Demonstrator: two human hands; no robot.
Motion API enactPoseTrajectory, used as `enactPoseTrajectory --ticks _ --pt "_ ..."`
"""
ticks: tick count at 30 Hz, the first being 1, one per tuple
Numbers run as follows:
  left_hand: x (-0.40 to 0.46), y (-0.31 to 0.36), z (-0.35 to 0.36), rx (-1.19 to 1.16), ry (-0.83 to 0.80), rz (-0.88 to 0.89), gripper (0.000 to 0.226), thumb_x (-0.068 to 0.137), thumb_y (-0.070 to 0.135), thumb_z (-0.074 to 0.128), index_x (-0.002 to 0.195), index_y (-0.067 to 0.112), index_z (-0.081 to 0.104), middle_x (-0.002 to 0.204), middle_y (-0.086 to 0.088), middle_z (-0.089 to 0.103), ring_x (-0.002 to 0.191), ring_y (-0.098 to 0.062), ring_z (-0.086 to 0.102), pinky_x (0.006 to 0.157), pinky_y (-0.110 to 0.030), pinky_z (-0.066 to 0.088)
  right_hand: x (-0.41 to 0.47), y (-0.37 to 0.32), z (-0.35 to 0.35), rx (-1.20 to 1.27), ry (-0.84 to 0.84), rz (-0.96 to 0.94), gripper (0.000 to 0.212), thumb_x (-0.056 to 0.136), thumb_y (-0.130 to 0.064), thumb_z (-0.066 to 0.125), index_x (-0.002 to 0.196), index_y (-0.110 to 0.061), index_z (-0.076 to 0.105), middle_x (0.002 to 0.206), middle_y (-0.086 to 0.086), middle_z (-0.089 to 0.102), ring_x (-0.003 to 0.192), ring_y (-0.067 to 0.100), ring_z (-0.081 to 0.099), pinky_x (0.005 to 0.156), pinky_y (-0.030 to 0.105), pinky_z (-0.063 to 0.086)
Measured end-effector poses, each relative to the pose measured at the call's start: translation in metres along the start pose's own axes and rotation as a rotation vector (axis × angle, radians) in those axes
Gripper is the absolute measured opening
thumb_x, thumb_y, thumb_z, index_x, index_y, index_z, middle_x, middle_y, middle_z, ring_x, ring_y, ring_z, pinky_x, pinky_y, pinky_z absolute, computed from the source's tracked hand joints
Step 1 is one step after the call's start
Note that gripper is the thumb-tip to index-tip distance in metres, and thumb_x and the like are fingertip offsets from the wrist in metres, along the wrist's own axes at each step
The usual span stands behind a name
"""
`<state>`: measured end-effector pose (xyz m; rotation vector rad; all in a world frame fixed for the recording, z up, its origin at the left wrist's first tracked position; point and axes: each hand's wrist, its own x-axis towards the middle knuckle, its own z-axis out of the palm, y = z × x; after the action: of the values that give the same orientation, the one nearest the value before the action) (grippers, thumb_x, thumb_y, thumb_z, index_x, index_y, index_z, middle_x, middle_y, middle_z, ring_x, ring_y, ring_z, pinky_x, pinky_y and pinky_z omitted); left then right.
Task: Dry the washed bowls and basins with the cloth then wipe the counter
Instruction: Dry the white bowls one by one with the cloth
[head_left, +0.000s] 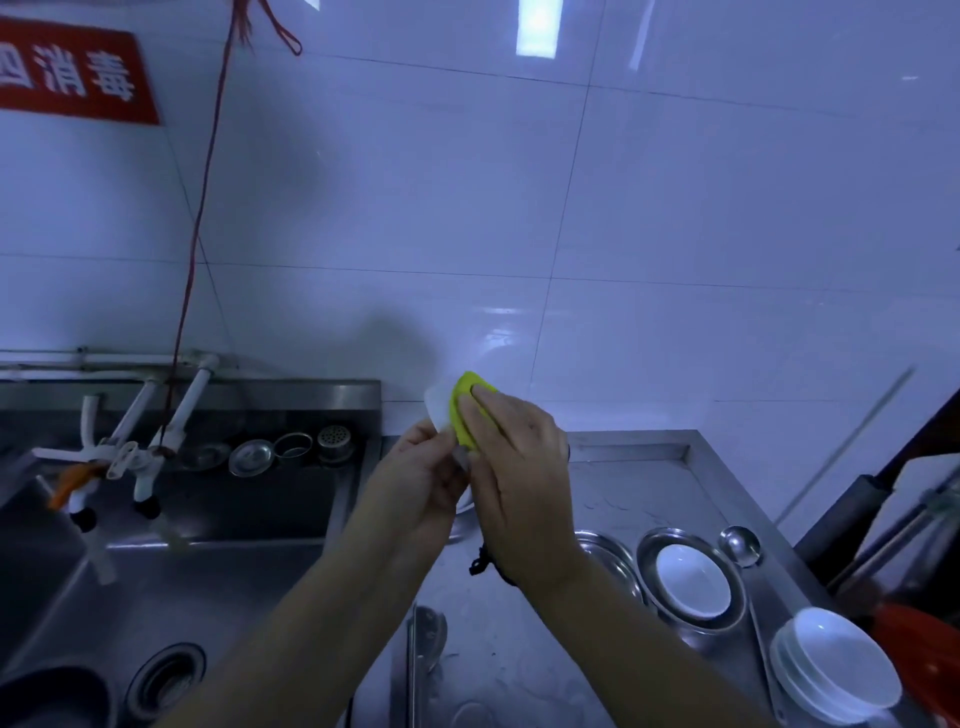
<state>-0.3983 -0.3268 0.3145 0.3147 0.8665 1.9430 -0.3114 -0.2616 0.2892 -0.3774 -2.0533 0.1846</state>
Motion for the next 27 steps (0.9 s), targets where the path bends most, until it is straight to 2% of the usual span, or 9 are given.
enactPoseTrajectory --ticks 4,8,10,15,19,21,23,25,27 --pt "0.002 0.005 0.000 -0.203 0.041 -0.075 0.020 0.097 0.006 0.040 0.096 0.002 0.060 0.076 -0.011 0.073 0.067 -0.016 0.071 0.062 -0.027 0.059 -0.025 0.021 0.008 -0.018 0.081 -0.162 0.034 0.098 -0.012 0.045 0.130 -0.014 0.056 0.138 0.002 0.050 0.123 0.023 0.047 0.102 0.037 0.033" --pt "0.000 0.007 -0.002 -0.299 0.144 -0.135 0.015 0.095 0.005 0.046 0.097 -0.001 0.059 0.079 -0.017 0.072 0.078 -0.023 0.068 0.068 -0.041 0.053 -0.020 0.038 0.008 0.147 0.147 0.085 0.037 0.101 -0.019 0.036 0.135 -0.016 0.051 0.139 0.004 0.050 0.119 0.022 0.046 0.085 0.048 0.048" --pt "0.000 0.005 -0.002 -0.317 0.171 -0.133 0.015 0.095 0.005 0.045 0.095 -0.001 0.059 0.079 -0.016 0.071 0.080 -0.023 0.066 0.074 -0.044 0.050 -0.016 0.036 0.008 0.198 0.164 0.175 0.039 0.101 -0.018 0.032 0.135 -0.017 0.050 0.141 -0.001 0.048 0.122 0.017 0.041 0.092 0.044 0.046" --pt "0.004 -0.008 0.000 -0.328 0.156 -0.120 0.020 0.098 0.008 0.040 0.095 0.000 0.057 0.070 -0.015 0.072 0.062 -0.020 0.071 0.073 -0.037 0.056 -0.017 0.021 0.012 0.056 0.106 -0.041 0.035 0.098 -0.017 0.041 0.131 -0.016 0.053 0.137 -0.002 0.051 0.116 0.023 0.047 0.095 0.038 0.038" --pt "0.005 -0.014 -0.006 -0.384 0.137 -0.162 0.021 0.097 0.007 0.041 0.105 -0.006 0.056 0.088 -0.022 0.070 0.082 -0.027 0.069 0.091 -0.039 0.052 -0.026 0.027 0.009 0.071 0.112 -0.078 0.033 0.095 -0.010 0.047 0.125 -0.011 0.060 0.133 0.004 0.055 0.114 0.029 0.052 0.096 0.038 0.036" --pt "0.004 -0.017 -0.010 -0.387 0.124 -0.171 0.022 0.097 0.008 0.041 0.104 -0.005 0.057 0.093 -0.022 0.069 0.093 -0.028 0.063 0.097 -0.044 0.044 -0.029 0.031 0.007 0.114 0.134 0.030 0.033 0.093 -0.008 0.047 0.123 -0.009 0.062 0.133 0.007 0.055 0.113 0.030 0.051 0.101 0.031 0.032" --pt "0.004 -0.019 -0.013 -0.362 0.099 -0.172 0.022 0.096 0.010 0.042 0.105 -0.003 0.058 0.093 -0.019 0.071 0.096 -0.027 0.063 0.089 -0.042 0.047 -0.030 0.033 0.005 0.211 0.154 0.200 0.036 0.095 -0.012 0.042 0.126 -0.017 0.060 0.135 0.001 0.054 0.118 0.025 0.048 0.104 0.024 0.031" --pt "0.004 -0.021 -0.019 -0.289 0.066 -0.148 0.024 0.096 0.011 0.041 0.110 -0.001 0.057 0.095 -0.016 0.072 0.092 -0.023 0.067 0.079 -0.038 0.055 -0.029 0.036 0.002 0.397 0.151 0.391 0.040 0.095 -0.012 0.041 0.129 -0.028 0.058 0.135 -0.011 0.054 0.124 0.018 0.044 0.106 0.028 0.034" --pt "0.005 -0.021 -0.025 -0.149 0.007 -0.108 0.025 0.096 0.011 0.040 0.112 0.002 0.056 0.100 -0.013 0.071 0.088 -0.020 0.069 0.075 -0.032 0.059 -0.026 0.043 -0.002 0.603 0.161 0.556 0.040 0.093 -0.010 0.042 0.124 -0.026 0.062 0.129 -0.016 0.058 0.125 0.017 0.047 0.107 0.038 0.038"
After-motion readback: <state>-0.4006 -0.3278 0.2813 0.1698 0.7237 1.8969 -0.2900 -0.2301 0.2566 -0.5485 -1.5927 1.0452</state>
